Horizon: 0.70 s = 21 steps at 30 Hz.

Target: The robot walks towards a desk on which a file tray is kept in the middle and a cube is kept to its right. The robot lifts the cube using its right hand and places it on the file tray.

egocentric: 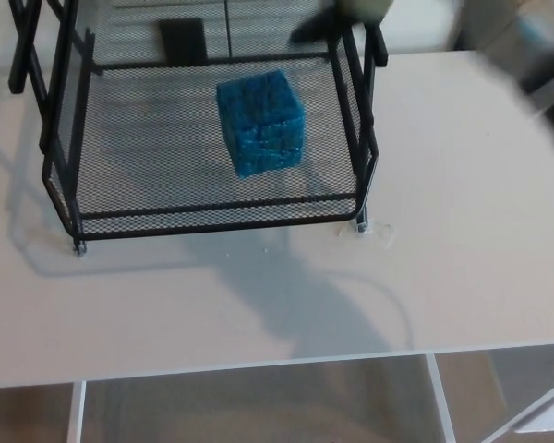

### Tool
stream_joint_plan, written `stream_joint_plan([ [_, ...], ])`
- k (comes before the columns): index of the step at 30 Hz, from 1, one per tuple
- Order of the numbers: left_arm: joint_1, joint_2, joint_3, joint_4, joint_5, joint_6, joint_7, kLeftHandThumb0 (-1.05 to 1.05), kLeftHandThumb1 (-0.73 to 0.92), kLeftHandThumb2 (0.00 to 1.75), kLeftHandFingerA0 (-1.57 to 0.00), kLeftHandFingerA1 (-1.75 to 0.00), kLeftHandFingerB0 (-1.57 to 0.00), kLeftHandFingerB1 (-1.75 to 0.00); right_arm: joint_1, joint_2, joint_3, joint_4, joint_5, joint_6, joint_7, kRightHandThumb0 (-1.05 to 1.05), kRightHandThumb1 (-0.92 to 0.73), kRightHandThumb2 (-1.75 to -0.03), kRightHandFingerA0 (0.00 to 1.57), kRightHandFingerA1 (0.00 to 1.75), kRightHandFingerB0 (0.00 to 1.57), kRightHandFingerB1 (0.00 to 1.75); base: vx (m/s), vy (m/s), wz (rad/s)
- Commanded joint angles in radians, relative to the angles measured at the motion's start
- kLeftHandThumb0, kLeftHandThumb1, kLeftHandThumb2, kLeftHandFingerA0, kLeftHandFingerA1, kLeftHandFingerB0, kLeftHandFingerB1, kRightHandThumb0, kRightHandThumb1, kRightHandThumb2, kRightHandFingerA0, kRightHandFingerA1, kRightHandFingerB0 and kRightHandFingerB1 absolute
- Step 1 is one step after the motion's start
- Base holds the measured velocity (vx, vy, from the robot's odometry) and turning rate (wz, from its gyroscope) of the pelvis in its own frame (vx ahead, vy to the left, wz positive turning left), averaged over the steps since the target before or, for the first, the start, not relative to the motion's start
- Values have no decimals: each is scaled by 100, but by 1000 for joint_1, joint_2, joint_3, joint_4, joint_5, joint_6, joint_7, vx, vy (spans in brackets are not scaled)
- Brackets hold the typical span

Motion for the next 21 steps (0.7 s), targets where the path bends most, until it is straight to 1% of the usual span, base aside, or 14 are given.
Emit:
stream_joint_plan([
  [1, 24, 5, 9, -5, 0, -29, 8, -105, 47, 148, -60, -100, -37, -84, -74, -200, -242, -106, 194, 7, 153, -102, -61, -88, 0, 11, 1, 5, 0, 0, 0],
  [3, 33, 3, 20, -11, -12, -35, 1, -105, 45, 147, -59, -100, -34, -83, -49, -303, -355, -103, 240, -1, 143, -100, -62, -93, 0, 14, 0, 12, 0, 0, 0],
  [4, 33, 3, 15, -11, -6, -39, 1, -105, 46, 137, -67, -102, -59, -96, -37, -341, -402, -117, 240, 48, 140, -83, -56, -82, 0, 0, 0, 21, 0, 0, 0],
  [6, 32, 4, 19, -1, -6, -33, 2, -104, 46, 136, -67, -100, -58, -93, -2, -397, -461, -148, 237, 72, 125, -93, -61, -87, 0, 0, 0, 15, 0, 0, 0],
  [7, 25, 3, 13, 7, 3, -22, 17, -105, 45, 147, -78, -107, -38, -84, 98, -555, -627, -95, 308, -21, 109, -86, -64, -97, 0, 24, 0, 8, 0, 0, 0],
  [10, 26, 4, 7, 10, 11, -29, 16, -105, 48, 149, -76, -106, -39, -85, 251, -648, -815, -107, 340, -2, 101, -83, -60, -90, 0, 16, 0, 7, 0, 0, 0],
  [12, 26, 4, 10, 8, 8, -28, 18, -105, 46, 148, -84, -110, -45, -88, 340, -710, -882, -42, 362, -108, 97, -83, -63, -91, 0, 11, 0, 4, 0, 0, 0],
  [13, 25, 8, 11, 7, 6, -26, 16, -105, 44, 148, -88, -113, -46, -89, 414, -705, -971, -74, 360, -67, 111, -64, -74, -66, 0, 9, 0, 27, 0, 0, 0],
  [14, 20, 11, 15, 3, 1, -20, 12, -104, 50, 151, -77, -108, -42, -87, 573, -686, -1166, -122, 355, -8, 141, -64, -57, -94, 0, 34, 3, 23, 0, 0, 0],
  [16, 16, 13, 18, 0, -3, -18, 6, -104, 44, 139, -72, -104, -63, -97, 730, -659, -1346, -144, 346, 33, 149, -69, -58, -94, 3, 31, 3, 25, 0, 0, 0],
  [17, 17, 17, 19, -4, -5, -25, -1, -105, 48, 149, -81, -110, -40, -86, 843, -627, -1451, -128, 322, 51, 104, -71, -58, -94, 1, 37, 0, 27, 0, 0, 0],
  [19, 12, 16, 23, -7, -9, -25, -5, -105, 48, 149, -81, -110, -40, -86, 942, -605, -1529, -103, 321, 36, 58, -71, -58, -94, 1, 37, 0, 27, 0, 0, 0],
  [20, 14, 17, 35, -7, -22, -25, -11, -105, 46, 149, -81, -111, -45, -90, 1106, -547, -1621, -18, 355, -25, -47, -72, -62, -93, 10, 48, 5, 27, 0, 0, 0],
  [21, 15, 17, 34, -7, -20, -25, -6, -105, 47, 151, -83, -113, -48, -93, 1188, -512, -1649, -16, 340, -8, -85, -65, -79, -65, 41, 58, 9, 22, 0, 0, 0],
])
